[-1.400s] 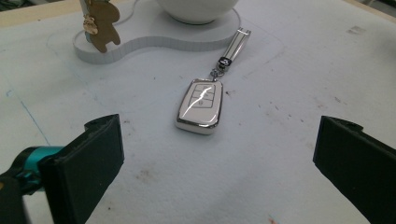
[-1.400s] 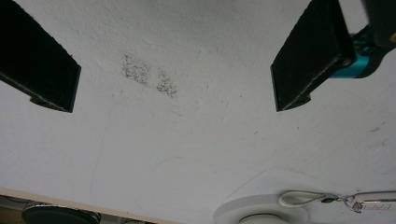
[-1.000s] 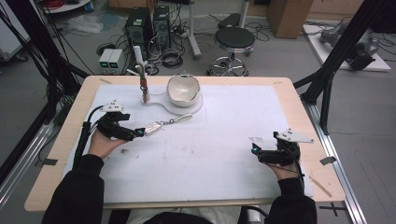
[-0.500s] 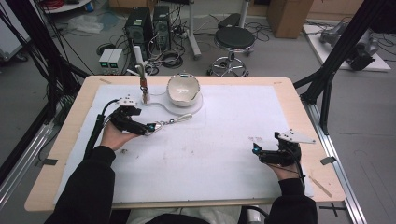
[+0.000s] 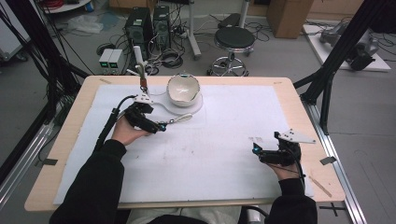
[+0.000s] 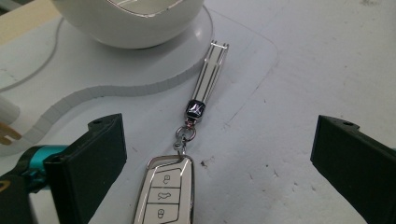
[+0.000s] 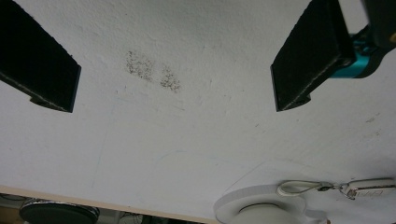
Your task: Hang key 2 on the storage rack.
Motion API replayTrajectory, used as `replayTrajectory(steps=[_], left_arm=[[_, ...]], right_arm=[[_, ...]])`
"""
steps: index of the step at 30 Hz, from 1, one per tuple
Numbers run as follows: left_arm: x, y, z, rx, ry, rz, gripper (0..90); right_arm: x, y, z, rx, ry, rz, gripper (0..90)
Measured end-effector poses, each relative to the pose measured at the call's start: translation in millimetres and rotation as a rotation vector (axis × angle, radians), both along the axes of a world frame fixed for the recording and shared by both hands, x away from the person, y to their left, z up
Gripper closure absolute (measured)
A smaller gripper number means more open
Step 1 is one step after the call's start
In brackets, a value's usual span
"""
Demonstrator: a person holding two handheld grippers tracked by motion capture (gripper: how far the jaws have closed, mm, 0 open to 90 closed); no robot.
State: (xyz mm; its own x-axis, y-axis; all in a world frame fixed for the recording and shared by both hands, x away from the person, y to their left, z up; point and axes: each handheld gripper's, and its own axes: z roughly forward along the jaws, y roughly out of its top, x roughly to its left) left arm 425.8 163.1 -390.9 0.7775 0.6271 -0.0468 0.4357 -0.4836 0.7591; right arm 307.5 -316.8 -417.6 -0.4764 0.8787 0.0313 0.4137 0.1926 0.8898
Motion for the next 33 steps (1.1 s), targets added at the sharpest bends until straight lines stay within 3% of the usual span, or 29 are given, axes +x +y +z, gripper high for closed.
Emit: replayTrajectory(steps=[10,13,17,22,26,33], left_arm=[[18.1,-15.6,-5.3,0.041,0.043,-0.030,4.4],[22.9,-24.0,-5.7,0.020,0.087,-0.069,4.4],[30.1,-39.3,-6.9,0.073,0.106,-0.110,4.4],[39.0,-53.0,-11.2,0.102,0.123,-0.167,7.9],[46.1,-57.6,-19.0,0.115,0.161,-0.158,8.1],[53.5,-69.6,-26.9,0.159,0.183,-0.168,8.3]], right_arm=[[1.0,0.5,-0.9,-0.006,0.010,0.001,0.7],[1.3,0.1,-1.5,-0.005,0.017,-0.006,0.7],[1.3,0.9,-2.0,-0.011,0.017,0.000,0.7],[2.5,2.1,-3.6,-0.020,0.022,0.005,0.7],[1.2,1.3,-2.4,-0.018,0.011,-0.006,0.7],[1.2,0.3,-2.7,-0.010,0.011,-0.022,0.7]])
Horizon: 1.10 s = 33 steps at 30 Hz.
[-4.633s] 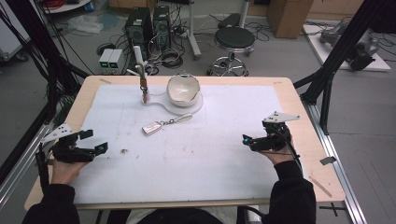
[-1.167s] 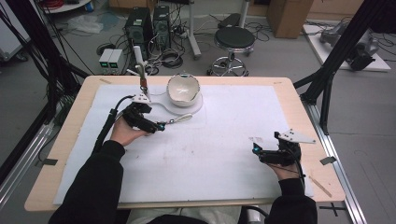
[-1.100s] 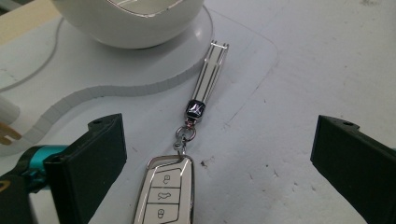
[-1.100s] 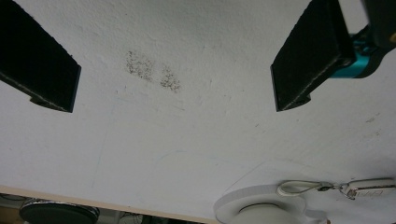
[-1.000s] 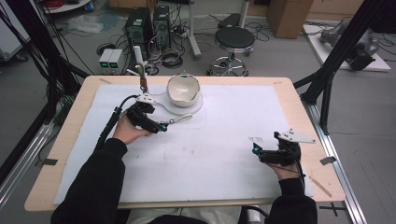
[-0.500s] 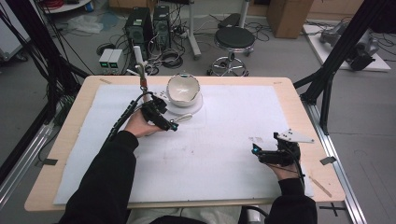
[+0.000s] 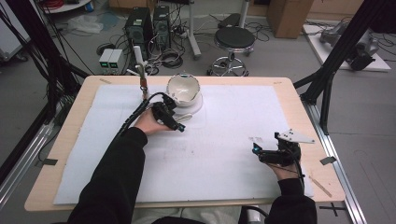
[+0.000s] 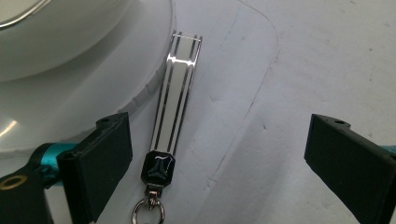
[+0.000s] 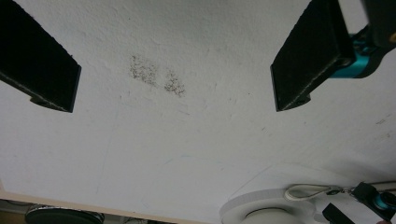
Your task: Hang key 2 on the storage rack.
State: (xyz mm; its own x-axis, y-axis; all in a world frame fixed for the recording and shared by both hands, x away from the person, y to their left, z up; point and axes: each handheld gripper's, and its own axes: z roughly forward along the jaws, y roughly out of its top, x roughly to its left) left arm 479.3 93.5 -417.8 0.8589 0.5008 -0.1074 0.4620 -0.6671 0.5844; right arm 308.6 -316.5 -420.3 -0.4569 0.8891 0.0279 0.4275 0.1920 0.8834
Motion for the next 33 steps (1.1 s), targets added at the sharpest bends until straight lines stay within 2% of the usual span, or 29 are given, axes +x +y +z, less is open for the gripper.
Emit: replayTrajectory(steps=[5,12,14,15,18,20,22,23,24,26,29,33], left_arm=[[3.1,-10.5,-1.2,0.048,0.002,-0.032,8.7],[6.1,-19.1,-4.4,0.083,-0.001,-0.046,11.8],[7.0,-20.4,-6.9,0.096,0.012,-0.053,14.0],[7.4,-21.1,-8.2,0.108,0.004,-0.054,16.4],[9.1,-21.3,-9.1,0.103,0.004,-0.049,19.2],[9.5,-22.6,-8.2,0.106,-0.010,-0.039,24.1],[9.9,-24.0,-7.1,0.130,-0.029,-0.032,28.8],[9.6,-24.6,-6.9,0.133,-0.039,-0.019,34.2],[10.6,-23.8,-6.1,0.139,-0.038,-0.021,37.5],[10.9,-23.1,-5.5,0.134,-0.040,0.006,42.5],[10.5,-24.3,-5.2,0.139,-0.053,-0.003,46.0],[8.5,-27.7,-4.5,0.130,-0.074,-0.042,65.4]], right_arm=[[-0.3,-1.2,0.5,-0.002,-0.010,-0.009,0.8],[-2.4,-5.2,3.0,0.014,-0.040,-0.043,0.8],[-2.9,-5.5,3.3,0.018,-0.042,-0.048,0.8],[-2.8,-5.5,3.3,0.019,-0.040,-0.048,0.8],[-2.2,-5.1,2.8,0.013,-0.040,-0.047,0.8],[-2.2,-5.0,2.8,0.011,-0.042,-0.050,0.8],[-2.4,-5.2,3.0,0.013,-0.044,-0.056,0.8],[-2.7,-5.3,3.1,0.016,-0.043,-0.055,0.8],[-2.8,-5.4,3.2,0.017,-0.043,-0.053,0.8],[-2.7,-5.1,3.1,0.016,-0.042,-0.058,0.9],[-2.3,-4.5,2.8,0.016,-0.044,-0.049,0.9],[-2.2,-4.2,2.7,0.013,-0.044,-0.048,1.1]])
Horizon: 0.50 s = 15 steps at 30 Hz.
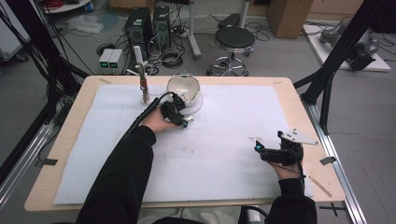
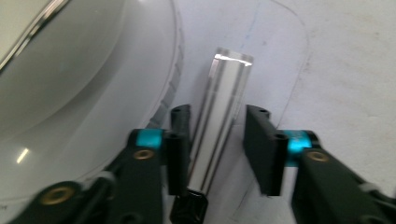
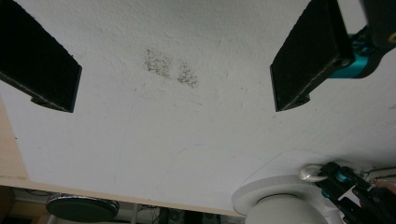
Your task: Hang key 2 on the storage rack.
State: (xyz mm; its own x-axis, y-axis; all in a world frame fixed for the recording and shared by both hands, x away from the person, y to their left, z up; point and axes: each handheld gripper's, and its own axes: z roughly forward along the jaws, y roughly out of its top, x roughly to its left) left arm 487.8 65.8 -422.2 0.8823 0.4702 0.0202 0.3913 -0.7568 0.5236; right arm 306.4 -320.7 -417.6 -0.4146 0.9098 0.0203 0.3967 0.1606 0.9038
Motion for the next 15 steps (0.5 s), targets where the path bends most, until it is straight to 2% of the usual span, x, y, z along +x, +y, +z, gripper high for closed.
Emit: replayTrajectory(steps=[2,5,10,12,14,15], left_arm=[[-2.7,-2.8,0.6,0.019,-0.027,-0.033,73.6],[-5.3,-4.3,1.9,0.038,-0.042,-0.045,74.6],[-5.0,1.3,4.6,0.048,-0.008,-0.049,74.7],[-6.5,4.6,8.3,0.031,-0.002,-0.039,74.7],[-9.1,9.1,15.2,0.017,-0.012,-0.040,74.7],[-12.2,12.5,21.3,0.000,-0.031,-0.035,74.7]], right_arm=[[-0.2,-0.3,0.2,0.002,-0.003,0.000,1.1],[-0.1,-0.1,-0.3,0.001,-0.002,0.001,1.1],[0.6,1.9,-1.3,-0.013,0.000,0.010,1.1],[0.8,2.4,-1.7,-0.014,0.005,0.008,1.1],[0.5,2.3,-1.7,-0.016,0.006,0.008,1.1],[0.5,2.3,-1.7,-0.016,0.005,0.007,1.1]])
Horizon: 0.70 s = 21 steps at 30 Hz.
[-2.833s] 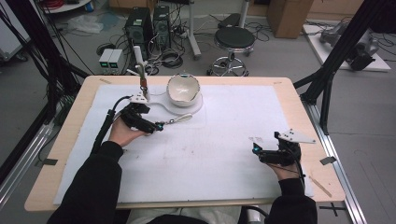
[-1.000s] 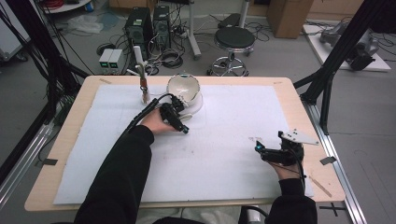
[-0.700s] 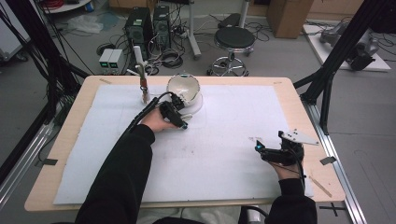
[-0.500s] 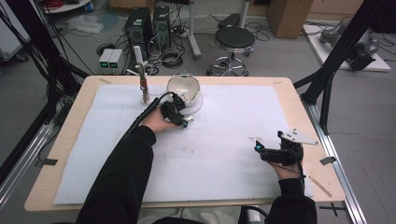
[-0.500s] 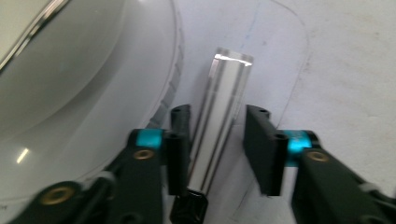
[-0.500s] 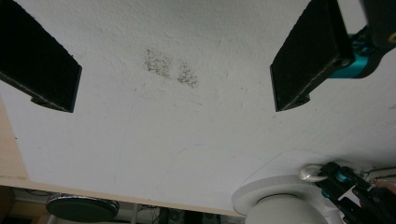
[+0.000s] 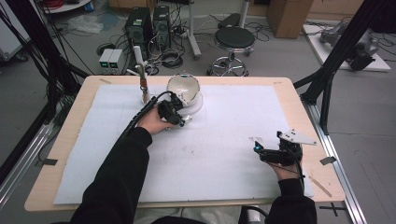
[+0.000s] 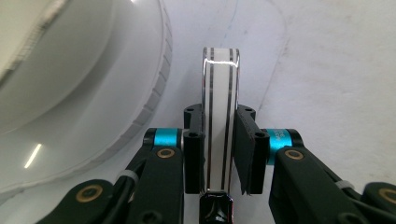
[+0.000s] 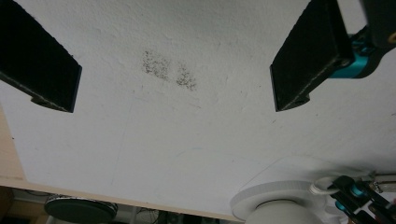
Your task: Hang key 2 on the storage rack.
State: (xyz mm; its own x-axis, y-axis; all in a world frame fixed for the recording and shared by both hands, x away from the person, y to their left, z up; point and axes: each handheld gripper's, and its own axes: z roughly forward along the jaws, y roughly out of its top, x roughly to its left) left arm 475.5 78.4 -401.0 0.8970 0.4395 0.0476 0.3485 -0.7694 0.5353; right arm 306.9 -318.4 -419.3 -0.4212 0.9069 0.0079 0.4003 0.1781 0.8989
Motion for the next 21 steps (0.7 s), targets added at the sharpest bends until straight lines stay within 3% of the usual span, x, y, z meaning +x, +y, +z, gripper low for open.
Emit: replayTrajectory(steps=[4,11,16,21], left_arm=[[-10.0,17.6,24.2,-0.056,-0.050,0.029,74.8],[-20.9,60.0,64.0,-0.160,-0.091,0.127,74.8],[-25.4,86.7,76.5,-0.182,-0.086,0.167,74.8],[-30.5,105.6,88.3,-0.210,-0.111,0.199,74.8]], right_arm=[[-0.3,-0.3,0.3,-0.002,-0.008,-0.004,1.1],[-2.0,1.4,1.0,0.001,-0.012,0.004,1.1],[-2.7,4.4,1.5,-0.003,-0.017,0.010,1.1],[-3.5,5.7,1.6,-0.003,-0.016,0.009,1.1]])
